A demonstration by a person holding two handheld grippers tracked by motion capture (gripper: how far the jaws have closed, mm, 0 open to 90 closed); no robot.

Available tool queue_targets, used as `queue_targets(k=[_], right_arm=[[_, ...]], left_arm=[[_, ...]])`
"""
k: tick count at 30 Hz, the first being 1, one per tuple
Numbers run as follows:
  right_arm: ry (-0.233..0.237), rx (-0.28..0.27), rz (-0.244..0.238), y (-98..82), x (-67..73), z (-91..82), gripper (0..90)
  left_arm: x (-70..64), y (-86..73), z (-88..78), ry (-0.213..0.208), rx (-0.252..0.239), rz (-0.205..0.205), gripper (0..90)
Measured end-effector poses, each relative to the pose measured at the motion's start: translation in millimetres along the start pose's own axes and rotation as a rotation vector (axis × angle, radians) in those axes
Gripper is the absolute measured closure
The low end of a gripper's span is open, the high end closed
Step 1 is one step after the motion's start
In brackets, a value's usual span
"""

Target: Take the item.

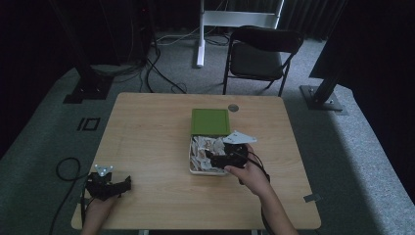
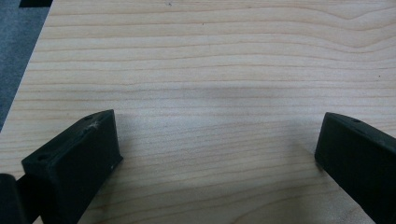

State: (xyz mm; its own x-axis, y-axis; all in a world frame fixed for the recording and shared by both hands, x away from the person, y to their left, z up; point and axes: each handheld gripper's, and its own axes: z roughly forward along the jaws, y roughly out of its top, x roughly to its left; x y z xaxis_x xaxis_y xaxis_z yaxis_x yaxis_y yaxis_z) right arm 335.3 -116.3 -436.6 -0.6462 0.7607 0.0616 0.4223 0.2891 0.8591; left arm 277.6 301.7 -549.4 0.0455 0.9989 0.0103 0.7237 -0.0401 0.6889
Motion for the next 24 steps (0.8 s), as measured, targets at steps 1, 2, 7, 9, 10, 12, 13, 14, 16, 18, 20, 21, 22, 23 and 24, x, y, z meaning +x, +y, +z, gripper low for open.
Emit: queue_targets(k=[1, 2, 7, 9, 10, 12, 13, 14, 16, 18, 20, 21, 22, 23, 24], right_arm=[[0.003, 0.003, -0.001, -0.4, 1.7, 2.5, 21.6], [0.005, 0.007, -0.003, -1.1, 3.4, 5.1, 23.4], [0.018, 0.031, 0.01, -7.4, 10.9, 19.6, 32.7], [0.027, 0.044, 0.012, -10.5, 12.5, 24.8, 34.6], [0.024, 0.049, 0.014, -11.9, 13.2, 27.1, 34.7], [0.025, 0.064, 0.012, -14.4, 14.5, 30.7, 37.7], [0.024, 0.071, 0.009, -15.5, 15.2, 32.2, 38.8], [0.024, 0.077, 0.008, -16.4, 15.7, 33.6, 39.2], [0.018, 0.085, 0.005, -17.7, 16.8, 35.6, 41.9], [0.022, 0.093, 0.008, -18.7, 18.0, 37.3, 43.8], [0.022, 0.104, -0.004, -20.0, 19.5, 39.0, 46.8], [0.021, 0.107, 0.0, -20.7, 19.8, 39.9, 48.6], [0.021, 0.115, -0.001, -21.4, 19.9, 40.9, 49.1], [0.022, 0.119, 0.004, -22.1, 19.6, 41.9, 50.6], [0.021, 0.123, 0.006, -22.8, 18.8, 42.7, 52.7]], left_arm=[[0.0, 0.0, 0.0, 0.0, 0.0, 0.0, 0.7], [0.0, 0.0, 0.0, 0.0, 0.0, 0.0, 0.7], [0.0, 0.0, 0.0, 0.0, 0.0, 0.0, 0.7], [-0.1, 0.0, 0.0, 0.0, 0.0, -0.001, 0.7], [-0.1, 0.0, 0.0, 0.0, 0.0, -0.001, 0.7], [-0.1, 0.0, 0.0, 0.0, 0.0, -0.001, 0.7], [-0.1, 0.0, 0.0, 0.0, 0.0, -0.001, 0.7], [-0.1, 0.0, 0.0, 0.0, 0.0, -0.001, 0.7], [-0.1, 0.0, 0.0, 0.0, 0.0, -0.001, 0.7], [0.0, 0.0, 0.0, 0.0, 0.0, 0.0, 0.7], [0.0, 0.0, 0.0, 0.0, 0.0, 0.0, 0.7], [0.0, 0.0, 0.0, 0.0, 0.0, -0.001, 0.7], [0.0, 0.0, 0.0, -0.001, 0.0, -0.001, 0.7], [0.0, 0.0, 0.0, -0.001, 0.0, -0.001, 0.7], [0.0, 0.0, 0.0, 0.0, 0.0, 0.0, 0.7]])
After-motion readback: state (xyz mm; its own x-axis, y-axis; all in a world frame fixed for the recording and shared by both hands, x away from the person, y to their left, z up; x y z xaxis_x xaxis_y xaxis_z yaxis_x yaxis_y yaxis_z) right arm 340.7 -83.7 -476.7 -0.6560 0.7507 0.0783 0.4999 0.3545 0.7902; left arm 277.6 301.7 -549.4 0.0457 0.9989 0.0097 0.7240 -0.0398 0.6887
